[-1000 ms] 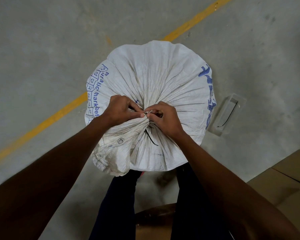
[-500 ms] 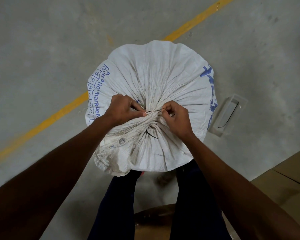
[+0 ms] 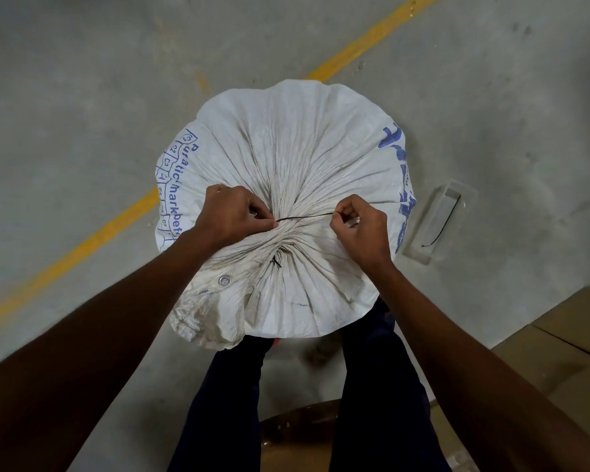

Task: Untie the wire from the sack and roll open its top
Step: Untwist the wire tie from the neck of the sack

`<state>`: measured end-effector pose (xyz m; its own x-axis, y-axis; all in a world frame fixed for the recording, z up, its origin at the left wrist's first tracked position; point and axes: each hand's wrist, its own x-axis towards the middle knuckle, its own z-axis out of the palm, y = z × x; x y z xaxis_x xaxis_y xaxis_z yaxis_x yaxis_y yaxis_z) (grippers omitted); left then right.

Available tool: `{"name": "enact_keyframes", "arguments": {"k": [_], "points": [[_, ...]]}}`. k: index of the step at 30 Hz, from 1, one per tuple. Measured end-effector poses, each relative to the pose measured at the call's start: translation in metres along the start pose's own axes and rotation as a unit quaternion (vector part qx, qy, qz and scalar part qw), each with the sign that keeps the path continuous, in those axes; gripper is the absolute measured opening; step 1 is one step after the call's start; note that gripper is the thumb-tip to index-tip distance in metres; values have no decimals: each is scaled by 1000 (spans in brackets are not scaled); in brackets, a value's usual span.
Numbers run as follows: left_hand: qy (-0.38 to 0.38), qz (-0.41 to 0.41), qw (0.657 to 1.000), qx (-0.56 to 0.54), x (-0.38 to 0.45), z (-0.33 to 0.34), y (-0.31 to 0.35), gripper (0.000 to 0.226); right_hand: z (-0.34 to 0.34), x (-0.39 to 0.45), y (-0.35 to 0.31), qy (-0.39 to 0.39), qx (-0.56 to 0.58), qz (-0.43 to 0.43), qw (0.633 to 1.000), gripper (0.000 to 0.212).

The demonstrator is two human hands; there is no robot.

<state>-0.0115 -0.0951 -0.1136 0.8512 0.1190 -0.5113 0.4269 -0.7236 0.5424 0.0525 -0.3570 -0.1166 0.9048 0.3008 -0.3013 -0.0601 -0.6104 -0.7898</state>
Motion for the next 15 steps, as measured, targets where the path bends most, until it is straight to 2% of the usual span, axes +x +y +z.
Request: {"name": "enact_keyframes", "arguments": {"k": [6, 9, 11, 13, 15], "points": [[0, -4, 999, 52, 5, 3, 7, 19, -6, -3, 7, -44, -9, -3, 999, 12], [1, -10, 998, 64, 5, 4, 12, 17, -5, -2, 9, -59, -27, -6, 998, 12], [3, -13, 997, 71, 5, 4, 15, 16, -5, -1, 10, -68, -32, -15, 997, 4], [12, -14, 997, 78, 4, 4, 19, 16, -4, -1, 9, -76, -62, -22, 995, 15], [37, -3, 996, 83, 5, 4, 25, 15, -2, -1, 3, -76, -104, -41, 991, 14]]}}
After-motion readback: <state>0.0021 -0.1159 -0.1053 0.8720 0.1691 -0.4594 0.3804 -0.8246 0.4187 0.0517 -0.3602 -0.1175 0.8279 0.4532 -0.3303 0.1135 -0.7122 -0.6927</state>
